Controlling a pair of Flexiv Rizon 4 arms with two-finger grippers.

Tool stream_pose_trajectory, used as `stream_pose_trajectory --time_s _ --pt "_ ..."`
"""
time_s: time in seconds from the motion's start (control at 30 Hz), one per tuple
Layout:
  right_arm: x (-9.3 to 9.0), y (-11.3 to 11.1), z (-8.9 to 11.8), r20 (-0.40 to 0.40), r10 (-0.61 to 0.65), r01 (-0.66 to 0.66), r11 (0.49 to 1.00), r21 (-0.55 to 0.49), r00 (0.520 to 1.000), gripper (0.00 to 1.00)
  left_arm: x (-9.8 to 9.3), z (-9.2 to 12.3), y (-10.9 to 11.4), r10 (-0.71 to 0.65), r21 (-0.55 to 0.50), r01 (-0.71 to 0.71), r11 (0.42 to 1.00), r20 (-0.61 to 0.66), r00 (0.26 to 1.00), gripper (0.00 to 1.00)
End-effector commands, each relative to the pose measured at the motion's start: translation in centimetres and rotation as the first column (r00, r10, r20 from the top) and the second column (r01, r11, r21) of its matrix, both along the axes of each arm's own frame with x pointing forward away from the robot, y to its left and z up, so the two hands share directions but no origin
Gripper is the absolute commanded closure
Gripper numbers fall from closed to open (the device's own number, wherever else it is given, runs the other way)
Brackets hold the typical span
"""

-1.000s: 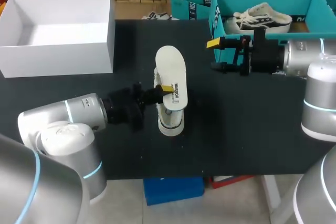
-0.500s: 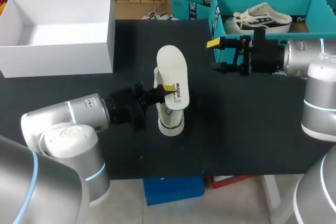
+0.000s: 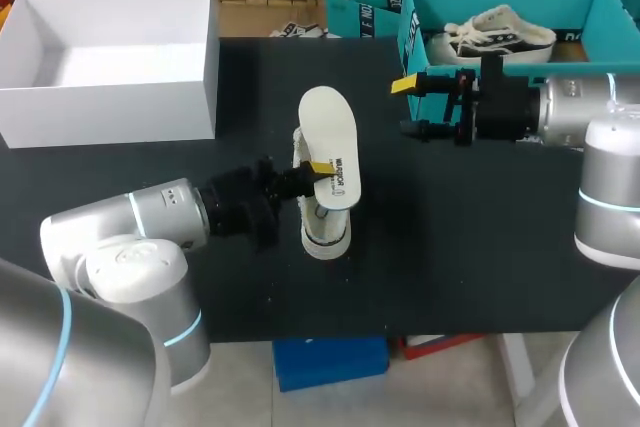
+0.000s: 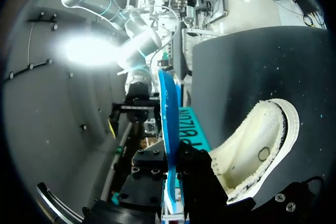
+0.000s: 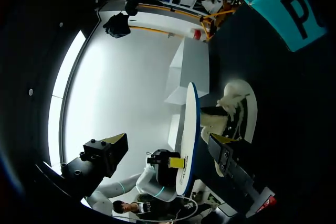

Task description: Take the shoe out of the shoebox, open the shoe tongue, remove and reinsert the insole, then place the shoe into the shoebox

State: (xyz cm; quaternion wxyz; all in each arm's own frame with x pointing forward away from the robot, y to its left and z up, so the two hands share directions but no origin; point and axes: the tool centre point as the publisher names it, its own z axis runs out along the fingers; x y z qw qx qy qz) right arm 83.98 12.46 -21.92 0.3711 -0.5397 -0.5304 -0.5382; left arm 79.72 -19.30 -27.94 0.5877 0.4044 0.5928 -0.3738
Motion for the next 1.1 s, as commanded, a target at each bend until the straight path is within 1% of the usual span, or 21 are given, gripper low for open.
stream_pose_trajectory --time_s 0.03,0.13,0.27,0.5,0.63,1.1 --pt "0.6 0.4 -0.6 -0.003 0.077 -0.077 0.997 -0.003 0.997 0.00 -0.1 0.1 0.1 -0.001 0.005 0.001 1.000 -0.001 1.000 1.00" --pt "0.5 1.2 -1.1 -0.023 0.167 -0.167 0.986 -0.010 0.986 0.00 -0.1 0.1 0.1 -0.001 0.005 0.001 1.000 -0.001 1.000 1.00" --pt "0.5 2.2 -1.8 -0.053 0.251 -0.252 0.968 -0.001 0.966 0.00 -0.1 0.1 0.1 -0.001 0.005 0.001 1.000 -0.001 1.000 1.00" --pt "0.2 3.7 -2.9 -0.147 0.333 -0.335 0.942 0.013 0.931 0.00 -0.1 0.1 0.1 -0.001 0.005 0.001 1.000 -0.001 1.000 1.00" --pt "-0.2 4.5 -3.5 -0.191 0.356 -0.357 0.933 0.029 0.915 0.00 -0.1 0.1 0.1 -0.001 0.005 0.001 1.000 -0.001 1.000 1.00" --pt "-1.3 7.1 -4.5 -0.192 0.370 -0.366 0.929 0.059 0.909 0.00 -0.1 0.1 0.1 -0.001 0.005 0.001 1.000 -0.001 1.000 1.00"
